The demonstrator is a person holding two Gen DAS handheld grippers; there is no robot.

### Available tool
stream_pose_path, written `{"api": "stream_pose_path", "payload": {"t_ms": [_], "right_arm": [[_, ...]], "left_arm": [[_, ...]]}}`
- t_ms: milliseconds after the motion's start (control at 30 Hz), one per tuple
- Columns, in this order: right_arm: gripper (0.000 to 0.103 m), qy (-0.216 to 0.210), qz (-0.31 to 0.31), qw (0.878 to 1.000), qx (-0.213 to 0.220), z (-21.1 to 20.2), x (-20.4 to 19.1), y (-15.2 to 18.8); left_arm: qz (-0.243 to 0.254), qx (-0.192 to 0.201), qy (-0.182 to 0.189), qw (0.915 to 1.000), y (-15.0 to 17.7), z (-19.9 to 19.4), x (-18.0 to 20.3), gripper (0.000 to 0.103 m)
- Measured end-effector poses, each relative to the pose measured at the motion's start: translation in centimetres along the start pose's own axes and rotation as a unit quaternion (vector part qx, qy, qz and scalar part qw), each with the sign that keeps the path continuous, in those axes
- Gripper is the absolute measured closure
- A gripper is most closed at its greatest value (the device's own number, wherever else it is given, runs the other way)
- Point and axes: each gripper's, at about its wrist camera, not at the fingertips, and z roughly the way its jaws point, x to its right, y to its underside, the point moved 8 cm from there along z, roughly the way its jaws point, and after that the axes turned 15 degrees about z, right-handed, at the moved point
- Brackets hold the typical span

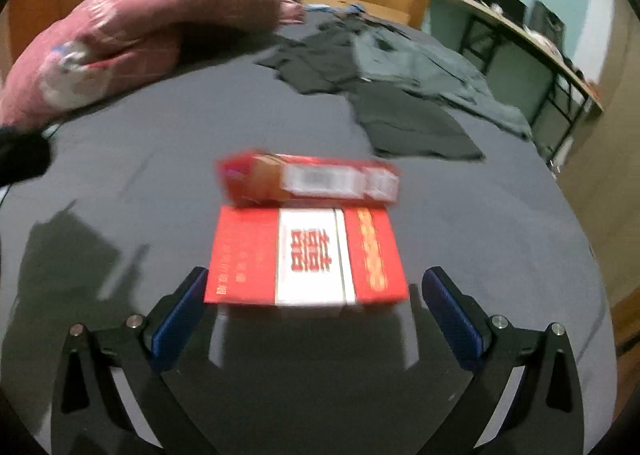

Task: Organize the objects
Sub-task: 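Move both open tools back toward the last two red boxes on the bed, then grasp a red Diamond box with the left tool while the right tool grasps a red-white box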

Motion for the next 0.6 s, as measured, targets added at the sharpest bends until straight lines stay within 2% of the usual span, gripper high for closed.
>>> {"api": "stream_pose_path", "payload": {"t_ms": [133, 300, 367, 433, 533, 600], "right_arm": [[0.0, 0.01, 0.047, 0.999, -0.001, 0.1, 5.3, -0.8], [0.0, 0.042, 0.07, 0.997, 0.007, 0.3, 12.4, -2.0], [0.0, 0.035, 0.082, 0.996, -0.001, 0.6, 14.3, -2.3], [0.0, 0.009, 0.092, 0.996, -0.006, 0.5, 15.2, -2.5], [0.0, -0.035, 0.098, 0.995, 0.0, -0.2, 15.0, -2.9], [0.0, -0.036, 0.092, 0.995, 0.006, -0.4, 14.4, -3.1]], "left_arm": [[0.016, -0.001, 0.008, 0.9998, -0.6, 1.0, 1.9, 0.0], [0.065, 0.006, 0.02, 0.9977, -1.8, 3.1, 5.6, 0.0], [0.067, 0.003, 0.043, 0.9968, -2.0, 4.0, 7.0, 0.0], [0.073, 0.0, 0.046, 0.9963, -2.1, 4.6, 8.0, 0.0], [0.072, -0.006, 0.044, 0.9964, -2.5, 6.1, 9.4, 0.0], [0.056, -0.013, 0.052, 0.997, -2.8, 7.1, 10.3, 0.0]]}}
